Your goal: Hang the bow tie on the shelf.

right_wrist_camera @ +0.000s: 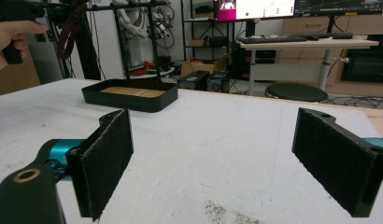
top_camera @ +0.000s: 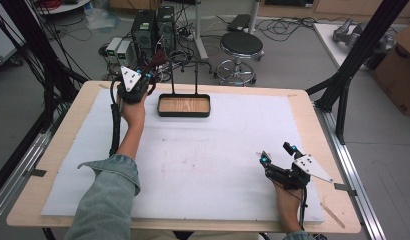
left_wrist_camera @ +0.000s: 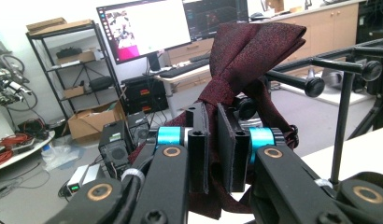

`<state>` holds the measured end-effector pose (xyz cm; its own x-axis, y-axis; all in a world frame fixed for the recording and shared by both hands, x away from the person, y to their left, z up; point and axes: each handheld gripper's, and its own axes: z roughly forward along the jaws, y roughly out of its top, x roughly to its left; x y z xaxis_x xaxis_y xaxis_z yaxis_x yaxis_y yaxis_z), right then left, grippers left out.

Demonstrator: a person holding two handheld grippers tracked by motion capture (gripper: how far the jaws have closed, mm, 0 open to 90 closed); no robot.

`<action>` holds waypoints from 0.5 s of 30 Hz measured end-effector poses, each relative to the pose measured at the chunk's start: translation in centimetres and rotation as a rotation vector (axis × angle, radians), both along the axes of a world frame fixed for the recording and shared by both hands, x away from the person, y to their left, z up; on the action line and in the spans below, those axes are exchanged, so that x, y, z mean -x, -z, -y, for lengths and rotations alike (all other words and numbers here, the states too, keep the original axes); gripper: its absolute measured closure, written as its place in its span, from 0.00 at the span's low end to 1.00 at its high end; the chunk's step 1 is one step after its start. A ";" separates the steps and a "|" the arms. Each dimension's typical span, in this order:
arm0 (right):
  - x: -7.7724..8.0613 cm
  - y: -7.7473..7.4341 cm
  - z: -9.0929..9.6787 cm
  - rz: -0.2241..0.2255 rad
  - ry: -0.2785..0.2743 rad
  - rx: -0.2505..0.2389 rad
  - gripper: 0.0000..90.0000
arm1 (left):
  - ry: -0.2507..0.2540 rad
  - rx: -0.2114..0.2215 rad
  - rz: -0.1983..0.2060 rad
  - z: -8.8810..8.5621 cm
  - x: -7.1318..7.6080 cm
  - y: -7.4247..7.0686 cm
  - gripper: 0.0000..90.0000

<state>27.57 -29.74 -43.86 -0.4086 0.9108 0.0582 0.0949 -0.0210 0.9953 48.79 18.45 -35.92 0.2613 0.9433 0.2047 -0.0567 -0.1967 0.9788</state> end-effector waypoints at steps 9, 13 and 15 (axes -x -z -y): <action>0.0 0.0 0.0 0.000 -0.006 -0.001 0.13 | -0.007 0.001 -0.023 0.0 -0.3 0.6 0.91; 0.0 0.0 -0.1 -0.007 -0.007 -0.007 0.13 | -0.011 -0.014 -0.036 0.1 -0.4 0.7 0.90; 0.0 0.0 -0.1 -0.008 -0.007 -0.007 0.13 | -0.010 -0.005 -0.042 0.0 -0.4 0.8 0.89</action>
<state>27.55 -29.67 -43.87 -0.4146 0.9075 0.0681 0.1035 -0.0273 0.9943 49.19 18.41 -36.77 0.2602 0.9449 0.1985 -0.0135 -0.2020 0.9793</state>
